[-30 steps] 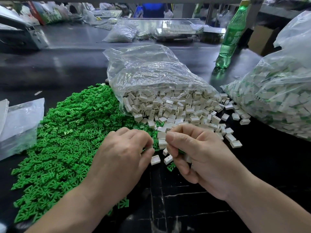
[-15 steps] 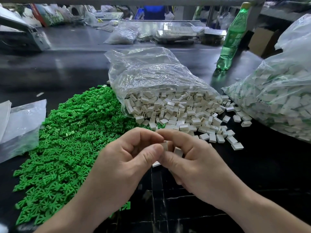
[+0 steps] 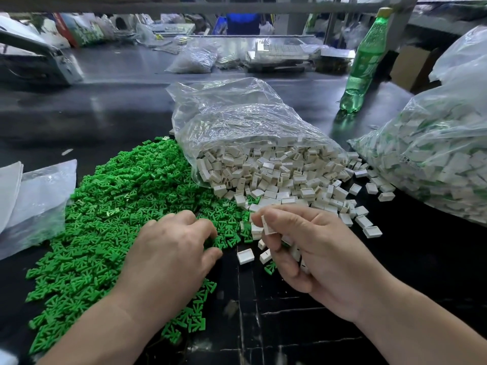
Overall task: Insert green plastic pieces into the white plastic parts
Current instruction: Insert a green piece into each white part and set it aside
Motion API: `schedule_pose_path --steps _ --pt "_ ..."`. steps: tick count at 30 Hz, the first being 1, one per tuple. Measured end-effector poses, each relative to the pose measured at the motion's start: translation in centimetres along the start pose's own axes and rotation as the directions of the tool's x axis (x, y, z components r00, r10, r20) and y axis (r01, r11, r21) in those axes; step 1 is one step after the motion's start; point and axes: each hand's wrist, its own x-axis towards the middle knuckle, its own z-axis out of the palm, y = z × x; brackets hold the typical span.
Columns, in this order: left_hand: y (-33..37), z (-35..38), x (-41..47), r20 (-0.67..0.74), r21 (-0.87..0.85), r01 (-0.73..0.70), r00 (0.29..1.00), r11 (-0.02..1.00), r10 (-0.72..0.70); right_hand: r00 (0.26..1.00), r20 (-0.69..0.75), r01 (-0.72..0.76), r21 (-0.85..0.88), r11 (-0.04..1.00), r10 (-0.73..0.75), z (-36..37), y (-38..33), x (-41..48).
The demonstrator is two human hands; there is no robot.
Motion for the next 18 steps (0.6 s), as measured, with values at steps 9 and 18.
schedule_pose_path --steps 9,18 --pt "0.0 -0.6 0.0 -0.100 -0.223 0.016 0.994 0.975 -0.040 0.992 0.102 -0.085 0.076 0.993 0.077 -0.1 0.1 0.2" --pt "0.5 -1.4 -0.3 -0.011 -0.830 0.082 0.987 0.552 -0.163 0.987 0.131 -0.116 0.207 0.972 0.090 -0.2 0.1 0.3"
